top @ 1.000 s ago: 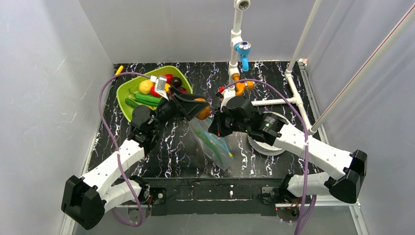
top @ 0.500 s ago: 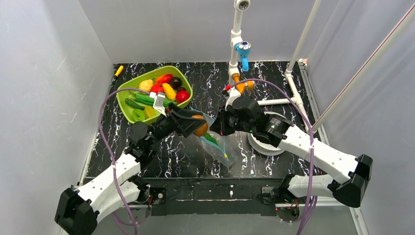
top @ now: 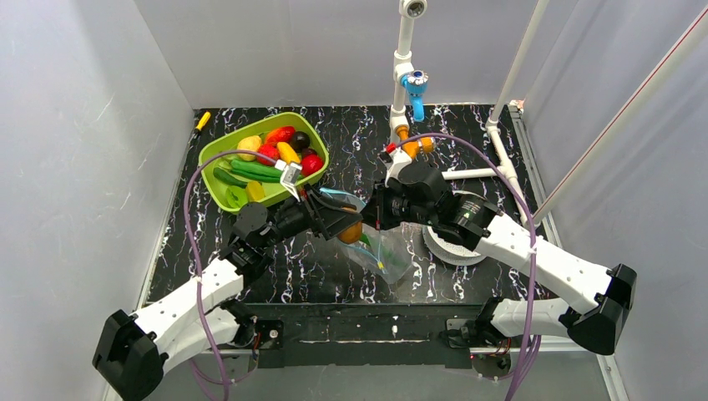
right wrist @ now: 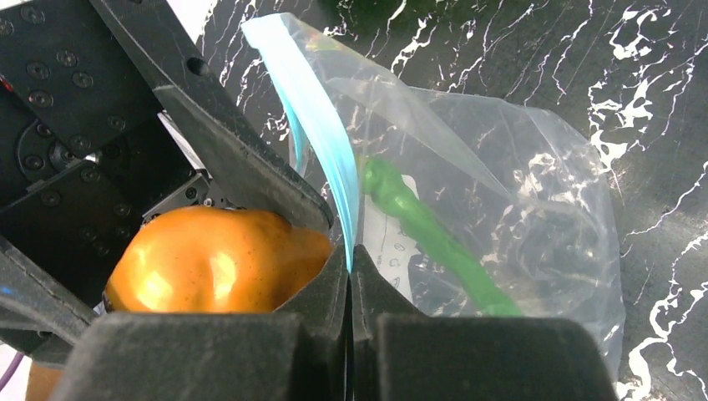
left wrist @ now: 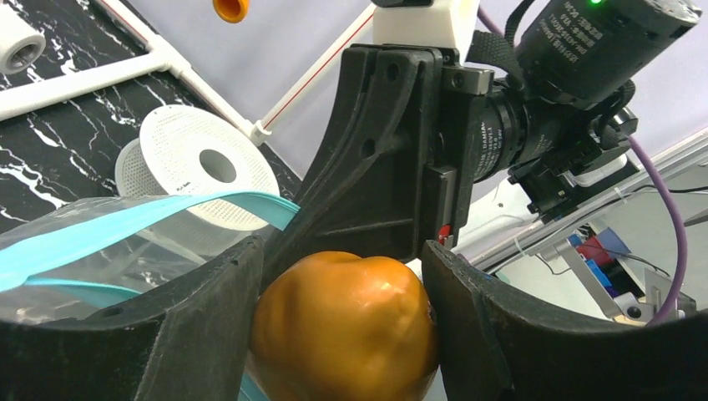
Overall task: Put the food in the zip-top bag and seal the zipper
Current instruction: Place the fake vegetable in the zipper food storage bag, then pick up the fake fruit from the bin, then place the fake fruit in the zipper food storage bag.
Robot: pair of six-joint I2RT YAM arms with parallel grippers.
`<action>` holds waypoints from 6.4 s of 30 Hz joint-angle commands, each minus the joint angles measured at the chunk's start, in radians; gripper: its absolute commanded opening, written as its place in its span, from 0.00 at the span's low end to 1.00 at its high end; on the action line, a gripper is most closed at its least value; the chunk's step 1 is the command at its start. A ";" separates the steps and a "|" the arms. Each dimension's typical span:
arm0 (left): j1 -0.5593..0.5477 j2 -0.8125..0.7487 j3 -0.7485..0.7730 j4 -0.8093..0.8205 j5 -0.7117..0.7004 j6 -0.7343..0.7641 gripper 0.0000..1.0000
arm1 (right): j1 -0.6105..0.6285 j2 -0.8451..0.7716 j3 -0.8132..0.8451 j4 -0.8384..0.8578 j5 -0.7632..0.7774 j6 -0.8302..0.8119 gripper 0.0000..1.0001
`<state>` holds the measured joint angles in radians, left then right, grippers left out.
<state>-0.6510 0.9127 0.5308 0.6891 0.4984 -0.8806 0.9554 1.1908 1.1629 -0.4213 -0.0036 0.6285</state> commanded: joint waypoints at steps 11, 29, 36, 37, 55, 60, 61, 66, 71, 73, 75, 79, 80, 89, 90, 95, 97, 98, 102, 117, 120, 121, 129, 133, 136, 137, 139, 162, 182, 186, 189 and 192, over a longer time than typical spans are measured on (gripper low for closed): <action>-0.027 -0.141 0.057 -0.235 -0.069 0.129 0.76 | -0.042 -0.035 -0.034 0.084 -0.063 0.038 0.01; -0.029 -0.157 0.328 -0.766 -0.156 0.333 0.95 | -0.056 -0.032 -0.049 0.081 -0.070 0.027 0.01; -0.027 -0.189 0.543 -1.204 -0.461 0.483 0.98 | -0.061 -0.031 -0.055 0.071 -0.064 0.018 0.01; -0.027 -0.195 0.559 -1.237 -0.498 0.493 0.98 | -0.061 -0.030 -0.052 0.066 -0.063 0.015 0.01; 0.201 -0.023 0.734 -1.332 -0.904 0.609 0.98 | -0.061 -0.058 -0.068 0.050 -0.055 0.010 0.01; 0.482 0.163 0.840 -1.294 -0.608 0.552 0.98 | -0.061 -0.071 -0.073 0.038 -0.039 0.004 0.01; 0.512 0.214 0.867 -1.313 -0.611 0.539 0.98 | -0.060 -0.074 -0.075 0.038 -0.036 0.002 0.01; 0.751 0.407 0.856 -1.309 -0.413 0.271 0.98 | -0.062 -0.075 -0.077 0.033 -0.026 -0.006 0.01; 0.824 0.551 0.799 -1.226 -0.350 0.220 0.98 | -0.063 -0.050 -0.067 0.033 -0.026 -0.015 0.01; 0.825 0.606 0.782 -1.200 -0.357 0.236 0.98 | -0.064 -0.040 -0.061 0.033 -0.032 -0.016 0.01; 0.828 0.656 0.761 -1.166 -0.328 0.251 0.97 | -0.065 -0.034 -0.056 0.034 -0.033 -0.019 0.01; 0.837 0.749 0.739 -1.146 -0.291 0.217 0.88 | -0.069 -0.029 -0.049 0.036 -0.021 -0.022 0.01; 0.837 0.773 0.747 -1.147 -0.286 0.223 0.84 | -0.070 -0.026 -0.047 0.038 -0.020 -0.023 0.01; 0.835 0.890 0.768 -1.183 -0.284 0.215 0.63 | -0.071 -0.014 -0.035 0.023 -0.040 -0.006 0.01; 0.832 0.898 0.770 -1.182 -0.292 0.219 0.63 | -0.072 -0.015 -0.033 0.021 -0.039 -0.005 0.01; 0.815 0.956 0.778 -1.175 -0.251 0.230 0.68 | -0.072 -0.013 -0.024 0.019 -0.037 -0.004 0.01; 0.801 0.970 0.779 -1.170 -0.225 0.226 0.68 | -0.072 -0.010 -0.017 0.015 -0.044 0.001 0.01; 0.790 0.974 0.781 -1.169 -0.221 0.226 0.69 | -0.071 -0.010 -0.017 0.015 -0.048 0.001 0.01; 0.764 0.971 0.779 -1.171 -0.257 0.236 0.67 | -0.072 -0.010 -0.015 0.010 -0.050 0.004 0.01; 0.764 0.858 0.743 -1.101 -0.219 0.244 0.34 | -0.073 0.001 -0.014 0.003 -0.067 0.014 0.01; 0.764 0.796 0.706 -1.026 -0.185 0.246 0.32 | -0.071 -0.002 -0.016 0.000 -0.063 0.014 0.01; 0.765 0.773 0.688 -0.991 -0.172 0.240 0.31 | -0.072 -0.004 -0.016 -0.002 -0.062 0.015 0.01; 0.766 0.624 0.552 -0.687 -0.049 0.191 0.28 | -0.072 -0.011 -0.029 0.000 -0.065 0.023 0.01; 0.764 0.563 0.476 -0.448 0.092 0.130 0.27 | -0.072 -0.011 -0.033 -0.007 -0.067 0.025 0.01; 0.758 0.553 0.431 -0.238 0.235 0.024 0.28 | -0.072 -0.015 -0.042 -0.002 -0.068 0.026 0.01; 0.749 0.560 0.424 -0.177 0.285 -0.014 0.29 | -0.072 -0.014 -0.044 0.000 -0.065 0.024 0.01; 0.724 0.584 0.416 -0.057 0.393 -0.111 0.30 | -0.072 -0.008 -0.034 -0.010 -0.061 0.027 0.01; -0.047 0.064 0.268 -0.421 -0.185 0.155 0.29 | -0.072 -0.024 -0.032 0.033 -0.075 0.035 0.01; -0.094 0.079 0.292 -0.838 -0.217 0.199 0.48 | -0.072 -0.098 -0.103 0.082 -0.079 0.066 0.01; -0.095 0.041 0.327 -0.875 -0.213 0.215 0.72 | -0.072 -0.092 -0.101 0.086 -0.090 0.068 0.01; -0.096 0.061 0.377 -0.898 -0.179 0.217 0.79 | -0.071 -0.084 -0.097 0.092 -0.103 0.071 0.01; -0.095 0.104 0.440 -0.959 -0.129 0.248 0.93 | -0.071 -0.078 -0.098 0.092 -0.107 0.073 0.01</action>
<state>-0.7418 0.9913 0.8722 -0.1856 0.3103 -0.6788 0.8810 1.1183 1.0489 -0.3897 -0.0837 0.6922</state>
